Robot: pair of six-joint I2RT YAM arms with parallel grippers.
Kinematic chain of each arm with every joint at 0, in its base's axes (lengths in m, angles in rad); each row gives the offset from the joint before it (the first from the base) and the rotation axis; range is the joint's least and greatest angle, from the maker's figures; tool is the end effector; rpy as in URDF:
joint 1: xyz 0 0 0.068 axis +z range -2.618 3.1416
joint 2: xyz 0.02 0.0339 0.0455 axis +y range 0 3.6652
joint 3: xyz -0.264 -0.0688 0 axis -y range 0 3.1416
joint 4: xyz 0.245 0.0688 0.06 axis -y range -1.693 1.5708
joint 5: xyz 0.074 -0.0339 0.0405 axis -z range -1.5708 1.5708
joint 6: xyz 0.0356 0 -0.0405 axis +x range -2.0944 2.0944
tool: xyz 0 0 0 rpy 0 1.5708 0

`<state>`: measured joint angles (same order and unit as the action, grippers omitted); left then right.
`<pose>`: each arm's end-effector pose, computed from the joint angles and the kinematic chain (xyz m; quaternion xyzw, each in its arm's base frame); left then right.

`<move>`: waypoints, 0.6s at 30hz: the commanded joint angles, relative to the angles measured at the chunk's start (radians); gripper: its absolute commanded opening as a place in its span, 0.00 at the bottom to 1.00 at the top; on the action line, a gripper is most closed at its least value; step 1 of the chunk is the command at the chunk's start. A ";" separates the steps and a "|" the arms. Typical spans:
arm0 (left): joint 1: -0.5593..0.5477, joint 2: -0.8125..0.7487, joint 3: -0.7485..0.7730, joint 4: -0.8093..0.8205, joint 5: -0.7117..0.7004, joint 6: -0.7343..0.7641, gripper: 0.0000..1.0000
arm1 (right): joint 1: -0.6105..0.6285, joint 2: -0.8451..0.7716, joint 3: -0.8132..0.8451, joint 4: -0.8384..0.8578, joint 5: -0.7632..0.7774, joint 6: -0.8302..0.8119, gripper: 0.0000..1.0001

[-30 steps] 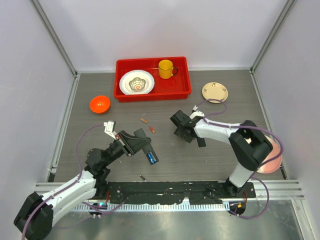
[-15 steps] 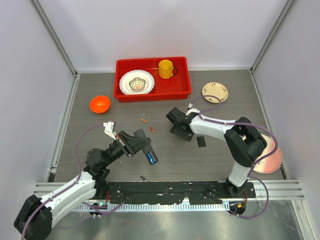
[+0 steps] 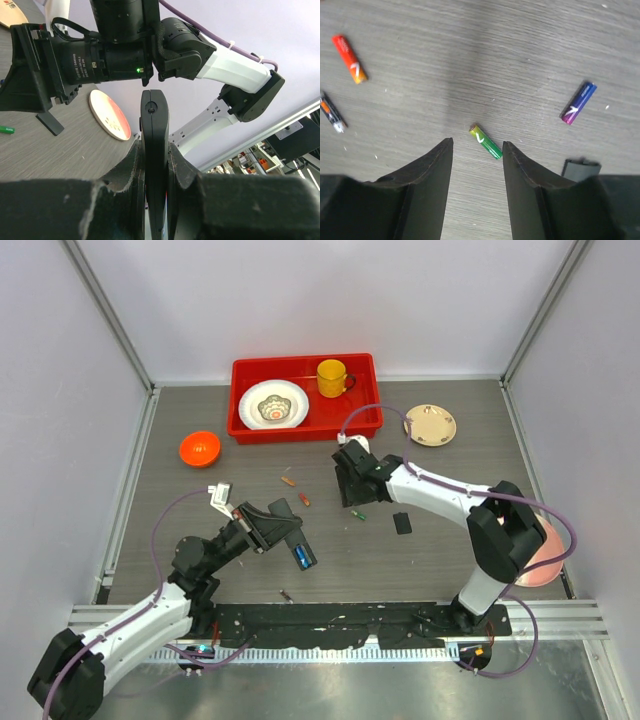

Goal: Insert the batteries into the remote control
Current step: Adjust the battery at the center of the board, then pick up the battery from the center of the board.

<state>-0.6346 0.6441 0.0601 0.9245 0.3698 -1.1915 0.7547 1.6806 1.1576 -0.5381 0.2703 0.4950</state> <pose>0.1111 -0.0978 0.2228 -0.0116 0.5867 -0.7001 0.4068 0.2571 0.2287 0.2110 -0.0905 0.9552 0.0404 0.2789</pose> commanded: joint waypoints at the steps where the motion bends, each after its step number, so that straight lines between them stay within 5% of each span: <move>1: 0.004 -0.001 0.024 0.034 0.012 0.024 0.00 | -0.015 -0.032 0.007 0.012 -0.112 -0.349 0.49; 18: 0.004 0.006 0.023 0.039 0.018 0.029 0.00 | -0.045 0.085 0.007 -0.020 -0.207 -0.380 0.45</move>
<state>-0.6346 0.6575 0.0601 0.9226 0.3714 -1.1763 0.7193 1.7580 1.1561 -0.5621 0.0814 0.1287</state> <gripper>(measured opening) 0.180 0.459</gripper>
